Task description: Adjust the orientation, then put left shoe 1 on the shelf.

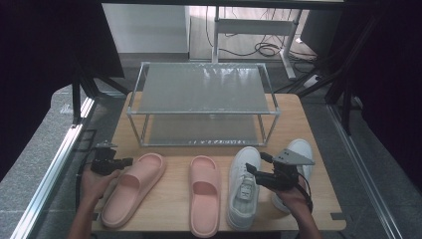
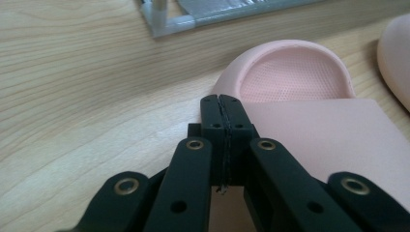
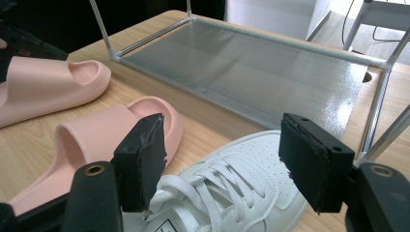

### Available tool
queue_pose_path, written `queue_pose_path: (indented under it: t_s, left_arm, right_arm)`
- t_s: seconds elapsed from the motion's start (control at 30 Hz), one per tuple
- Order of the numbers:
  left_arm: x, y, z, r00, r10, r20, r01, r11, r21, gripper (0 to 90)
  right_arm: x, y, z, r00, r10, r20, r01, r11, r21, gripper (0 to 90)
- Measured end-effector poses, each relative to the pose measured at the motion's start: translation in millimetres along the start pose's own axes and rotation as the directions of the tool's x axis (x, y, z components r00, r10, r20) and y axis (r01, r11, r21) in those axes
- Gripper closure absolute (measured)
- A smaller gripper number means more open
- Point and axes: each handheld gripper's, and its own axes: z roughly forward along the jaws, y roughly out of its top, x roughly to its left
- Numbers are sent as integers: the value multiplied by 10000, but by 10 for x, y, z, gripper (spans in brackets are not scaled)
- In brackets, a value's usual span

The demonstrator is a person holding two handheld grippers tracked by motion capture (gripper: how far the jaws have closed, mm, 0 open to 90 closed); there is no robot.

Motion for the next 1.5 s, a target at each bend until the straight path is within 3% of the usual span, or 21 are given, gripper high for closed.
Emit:
queue_pose_path:
  t_s: [0.2,0.37,0.43,0.5,0.53,0.57,0.7,0.87,1.17,1.5]
  left_arm:
    - [-32,27,16,9999,107,72,-106,9999,-48,888]
    - [-28,30,-82,9996,173,-229,-185,9986,-505,852]
    - [-56,4,-214,9993,263,-263,-289,9941,-1042,786]
    - [-74,-12,-257,9992,303,-270,-333,9923,-1197,753]
    - [-94,-29,-298,9991,331,-265,-363,9905,-1329,651]
    - [-114,-50,-336,9991,327,-259,-361,9885,-1467,651]
    - [-200,-151,-458,9989,363,-290,-410,9827,-1805,486]
    - [-305,-243,-568,9971,704,-293,-745,9813,-1773,475]
    - [-488,-479,-728,9965,815,-159,-830,9798,-1817,457]
    - [-614,-622,-639,9959,905,-83,-908,9884,-1216,451]
  right_arm:
    - [-8,-2,-2,10000,3,44,-2,10000,-16,338]
    - [-12,-3,-7,10000,-7,60,7,10000,-9,338]
    - [-16,-5,-11,10000,15,72,-15,10000,-21,338]
    - [-19,-5,-13,10000,29,90,-29,10000,-28,338]
    - [-21,-5,-16,9999,27,108,-26,10000,-58,338]
    - [-21,-5,-16,9999,27,108,-26,10000,-58,338]
    - [-14,-2,-28,9999,35,126,-34,10000,-78,338]
    - [-12,-2,-23,9999,18,131,-16,10000,-83,338]
    - [-12,5,-25,9999,12,114,-11,9999,-108,338]
    - [-23,3,-37,9999,38,145,-36,9999,-134,338]
